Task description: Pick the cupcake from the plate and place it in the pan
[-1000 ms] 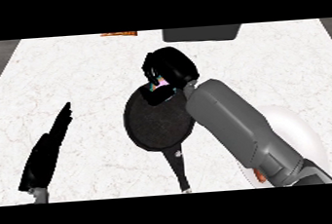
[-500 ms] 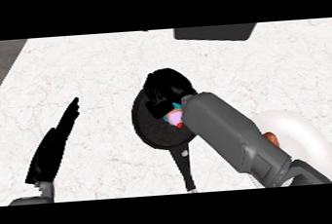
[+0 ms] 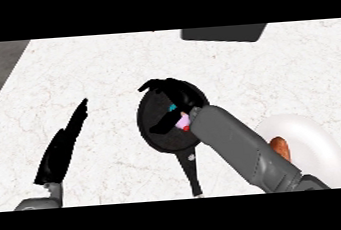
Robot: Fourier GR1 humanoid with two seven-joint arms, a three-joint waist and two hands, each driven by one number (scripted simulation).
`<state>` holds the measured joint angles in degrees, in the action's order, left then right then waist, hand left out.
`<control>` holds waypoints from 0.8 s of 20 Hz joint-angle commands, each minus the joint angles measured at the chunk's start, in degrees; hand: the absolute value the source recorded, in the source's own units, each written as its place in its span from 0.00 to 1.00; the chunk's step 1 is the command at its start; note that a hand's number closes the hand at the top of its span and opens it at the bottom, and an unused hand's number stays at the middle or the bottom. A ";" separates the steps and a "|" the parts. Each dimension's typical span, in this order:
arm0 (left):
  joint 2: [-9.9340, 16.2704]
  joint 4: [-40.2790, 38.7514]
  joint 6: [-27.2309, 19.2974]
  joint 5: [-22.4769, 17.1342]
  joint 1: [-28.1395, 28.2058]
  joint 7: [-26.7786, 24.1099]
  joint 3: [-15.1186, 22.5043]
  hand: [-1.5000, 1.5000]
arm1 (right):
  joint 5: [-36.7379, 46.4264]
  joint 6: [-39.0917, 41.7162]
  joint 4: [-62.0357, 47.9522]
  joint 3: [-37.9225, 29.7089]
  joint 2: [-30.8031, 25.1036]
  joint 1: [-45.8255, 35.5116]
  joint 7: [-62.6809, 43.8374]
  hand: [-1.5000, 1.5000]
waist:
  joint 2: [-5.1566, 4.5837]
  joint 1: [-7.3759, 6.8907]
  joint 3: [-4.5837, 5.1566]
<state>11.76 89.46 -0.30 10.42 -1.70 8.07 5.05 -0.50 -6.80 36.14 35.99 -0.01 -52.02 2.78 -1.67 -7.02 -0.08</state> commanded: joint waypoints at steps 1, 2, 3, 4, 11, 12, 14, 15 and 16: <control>1.01 -1.36 0.65 -0.48 -2.69 0.25 -1.53 0.50 | -7.47 -6.04 2.17 -1.93 0.01 -0.53 3.53 0.00 | 0.08 0.48 -0.03; -1.02 -1.06 -1.33 0.95 -1.13 -0.62 0.07 0.50 | -8.44 -8.10 0.59 -3.03 0.01 -0.91 4.35 0.00 | 0.06 0.40 -0.02; 0.07 -1.79 0.49 -0.63 -1.59 -0.21 -0.98 0.50 | -10.53 -8.69 1.12 -4.74 0.01 -3.14 3.38 0.00 | 0.18 0.74 0.01; -1.11 -0.89 -0.75 0.48 0.53 -0.10 0.30 0.50 | -10.96 -11.31 -0.30 -4.39 0.01 -0.07 6.48 0.00 | 0.29 1.04 -0.01; 1.16 -0.71 -0.10 -1.32 1.67 -1.82 -3.45 0.50 | -16.80 -12.80 -11.26 -16.03 -0.52 -8.16 9.01 0.00 | 0.40 3.20 0.05; 1.34 2.39 -0.32 -0.82 3.22 0.42 -2.94 0.50 | -17.18 -11.90 -11.71 -16.96 -2.20 -7.80 9.43 0.00 | 0.81 3.77 0.02; 0.83 0.40 -0.67 -0.55 3.14 -1.87 -3.05 0.50 | -18.41 -7.83 -13.93 -19.35 -5.10 -6.84 14.82 0.00 | 0.56 4.12 0.02; 2.55 1.75 0.92 -1.79 2.00 0.80 -4.45 0.50 | -18.20 -7.23 -15.04 -19.84 -5.29 -6.38 17.25 0.00 | 0.68 4.33 0.01; 0.96 3.18 -0.51 -0.09 6.81 -2.31 -2.27 0.50 | -18.98 -5.11 -16.00 -21.19 -7.55 -7.58 16.98 0.00 | 0.74 3.94 0.01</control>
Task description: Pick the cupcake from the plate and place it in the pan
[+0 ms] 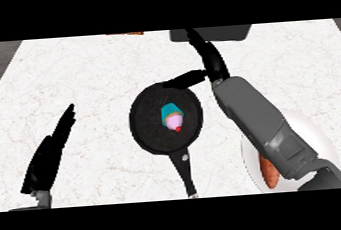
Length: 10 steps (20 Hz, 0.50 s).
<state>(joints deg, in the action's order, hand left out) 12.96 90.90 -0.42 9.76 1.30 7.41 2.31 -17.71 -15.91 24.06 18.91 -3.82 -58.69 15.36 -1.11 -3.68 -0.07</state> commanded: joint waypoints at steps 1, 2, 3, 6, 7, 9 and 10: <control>1.04 2.44 1.04 -1.16 1.82 0.87 -1.17 0.50 | -0.91 4.19 -5.51 -4.15 -4.57 -0.29 8.28 0.00 | -0.02 0.39 -0.03; -1.06 1.56 -0.41 0.08 -0.14 1.96 0.41 0.50 | -1.00 7.02 -5.69 -4.54 -7.40 -0.90 8.50 0.00 | -0.01 1.02 -0.03; -0.20 1.15 -0.38 0.46 1.15 -0.34 -0.19 0.50 | -0.90 10.05 -7.01 -4.71 -9.38 0.25 9.98 0.00 | -0.03 0.96 -0.02; 0.06 2.49 0.68 -0.62 1.34 1.50 -0.50 0.50 | -0.35 13.72 -9.50 -5.70 -13.89 1.07 15.11 0.00 | -0.09 0.67 -0.06; -0.79 0.21 -0.76 0.90 0.46 -0.96 -0.13 0.50 | -0.27 13.67 -12.23 -6.27 -13.69 -2.41 12.53 0.00 | -0.38 0.15 -0.03; 0.79 0.66 1.26 -1.12 1.82 -1.36 -1.91 0.50 | 0.19 16.67 -12.96 -6.57 -15.74 0.28 16.43 0.00 | -0.01 0.78 -0.03; -1.48 -0.26 -1.08 1.47 0.25 -0.79 0.42 0.50 | -0.05 19.99 -13.04 -6.83 -19.94 0.34 16.76 0.00 | -0.30 0.89 -0.07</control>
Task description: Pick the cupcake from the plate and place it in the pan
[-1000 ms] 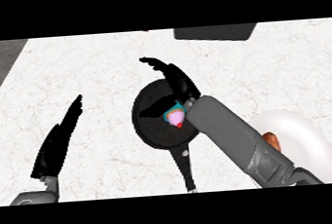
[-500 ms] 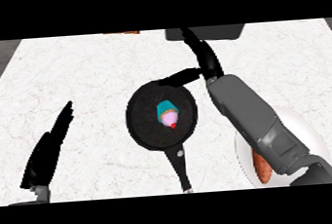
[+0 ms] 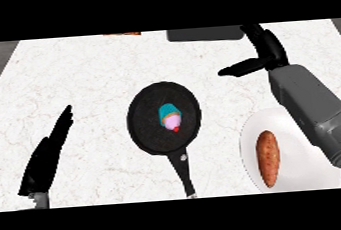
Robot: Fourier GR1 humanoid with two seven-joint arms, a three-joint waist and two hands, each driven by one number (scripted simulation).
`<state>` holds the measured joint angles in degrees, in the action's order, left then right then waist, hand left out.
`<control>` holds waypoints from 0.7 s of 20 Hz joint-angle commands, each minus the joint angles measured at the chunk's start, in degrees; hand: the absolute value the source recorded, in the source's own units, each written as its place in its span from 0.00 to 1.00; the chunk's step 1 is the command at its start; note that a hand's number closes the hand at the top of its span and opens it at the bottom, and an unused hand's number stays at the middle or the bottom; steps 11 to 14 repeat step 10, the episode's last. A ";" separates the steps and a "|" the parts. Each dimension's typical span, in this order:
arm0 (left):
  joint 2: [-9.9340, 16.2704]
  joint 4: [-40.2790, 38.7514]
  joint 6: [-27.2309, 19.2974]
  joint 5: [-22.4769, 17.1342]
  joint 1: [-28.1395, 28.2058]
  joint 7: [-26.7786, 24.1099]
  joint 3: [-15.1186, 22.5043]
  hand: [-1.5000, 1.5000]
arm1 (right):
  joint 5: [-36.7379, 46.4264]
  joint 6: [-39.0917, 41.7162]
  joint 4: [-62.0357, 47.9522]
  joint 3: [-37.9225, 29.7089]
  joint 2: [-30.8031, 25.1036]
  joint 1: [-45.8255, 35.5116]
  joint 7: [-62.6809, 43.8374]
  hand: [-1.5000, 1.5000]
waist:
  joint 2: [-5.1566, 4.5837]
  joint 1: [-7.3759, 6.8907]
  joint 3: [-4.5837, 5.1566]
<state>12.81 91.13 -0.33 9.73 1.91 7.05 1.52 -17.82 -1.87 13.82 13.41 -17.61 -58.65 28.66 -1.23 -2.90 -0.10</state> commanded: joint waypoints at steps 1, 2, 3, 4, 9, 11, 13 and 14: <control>0.38 0.42 1.31 -1.44 -1.42 1.55 -0.92 0.50 | 0.44 6.03 -4.42 -1.44 -4.96 0.55 4.94 0.00 | -0.25 -0.41 -0.06; -0.17 -0.24 0.87 -0.65 1.02 -1.40 -0.25 0.50 | 0.87 6.12 -4.90 -1.43 -4.77 2.27 7.35 0.00 | -0.06 -0.16 -0.03; 0.43 -1.15 0.80 -0.80 -3.63 1.73 -1.44 0.50 | 0.95 9.02 -5.16 -1.50 -6.78 0.94 6.04 0.00 | -0.05 0.30 -0.03; 0.15 3.23 1.08 -0.38 1.57 2.17 0.27 0.50 | 0.67 10.28 -5.85 -2.09 -8.97 -0.50 4.98 0.00 | 0.01 -0.59 -0.07; -0.69 -1.99 0.62 -0.21 -0.70 -1.14 -0.51 0.50 | 2.54 15.56 -7.95 -1.43 -12.62 1.18 9.00 0.00 | -0.25 -0.39 -0.06; -0.35 -1.24 0.37 0.33 -1.75 -0.87 -0.58 0.50 | 2.46 15.38 -8.30 -1.78 -12.59 -1.32 7.28 0.00 | -0.28 -0.69 -0.07; -0.35 -1.24 0.37 0.33 -1.75 -0.87 -0.58 0.50 | 2.46 15.38 -8.30 -1.78 -12.59 -1.32 7.28 0.00 | -0.28 -0.69 -0.07; -0.35 -1.24 0.37 0.33 -1.75 -0.87 -0.58 0.50 | 2.46 15.38 -8.30 -1.78 -12.59 -1.32 7.28 0.00 | -0.28 -0.69 -0.07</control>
